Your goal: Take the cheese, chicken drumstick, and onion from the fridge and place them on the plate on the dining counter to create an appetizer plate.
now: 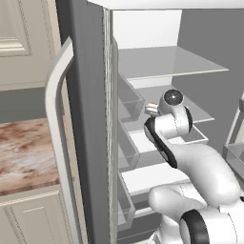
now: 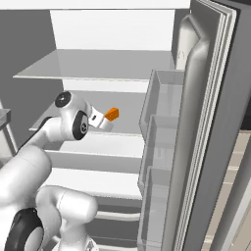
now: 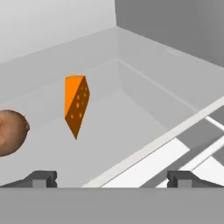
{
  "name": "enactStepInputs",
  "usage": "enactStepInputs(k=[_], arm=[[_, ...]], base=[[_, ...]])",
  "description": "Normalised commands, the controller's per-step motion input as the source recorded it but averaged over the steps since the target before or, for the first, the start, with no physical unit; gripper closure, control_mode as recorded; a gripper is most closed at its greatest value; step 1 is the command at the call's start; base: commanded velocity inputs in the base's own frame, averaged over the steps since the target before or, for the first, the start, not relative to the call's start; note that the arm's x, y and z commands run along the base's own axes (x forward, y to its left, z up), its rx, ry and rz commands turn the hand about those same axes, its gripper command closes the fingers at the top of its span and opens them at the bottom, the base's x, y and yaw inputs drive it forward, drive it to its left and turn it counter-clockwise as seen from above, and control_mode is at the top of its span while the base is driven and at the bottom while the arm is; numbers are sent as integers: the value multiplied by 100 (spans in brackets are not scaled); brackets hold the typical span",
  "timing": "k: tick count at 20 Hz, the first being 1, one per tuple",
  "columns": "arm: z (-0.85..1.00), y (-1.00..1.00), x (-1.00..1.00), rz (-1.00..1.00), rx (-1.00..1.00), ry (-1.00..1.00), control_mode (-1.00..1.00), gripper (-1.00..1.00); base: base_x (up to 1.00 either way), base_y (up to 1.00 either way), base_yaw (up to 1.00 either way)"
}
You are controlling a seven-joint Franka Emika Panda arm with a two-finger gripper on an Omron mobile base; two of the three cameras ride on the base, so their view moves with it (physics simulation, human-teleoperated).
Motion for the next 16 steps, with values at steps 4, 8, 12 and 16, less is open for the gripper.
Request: enactStepInputs(k=[4,8,12,16], arm=[[-18,0,42,-1,7,4,-100,-100],[-24,0,32,0,1,0,-100,-100],[-36,0,23,0,0,-7,-100,-100],[-15,0,30,0,1,-2,-100,-100]], base=[[0,0,0],[0,0,0],[0,0,0],[0,0,0]])
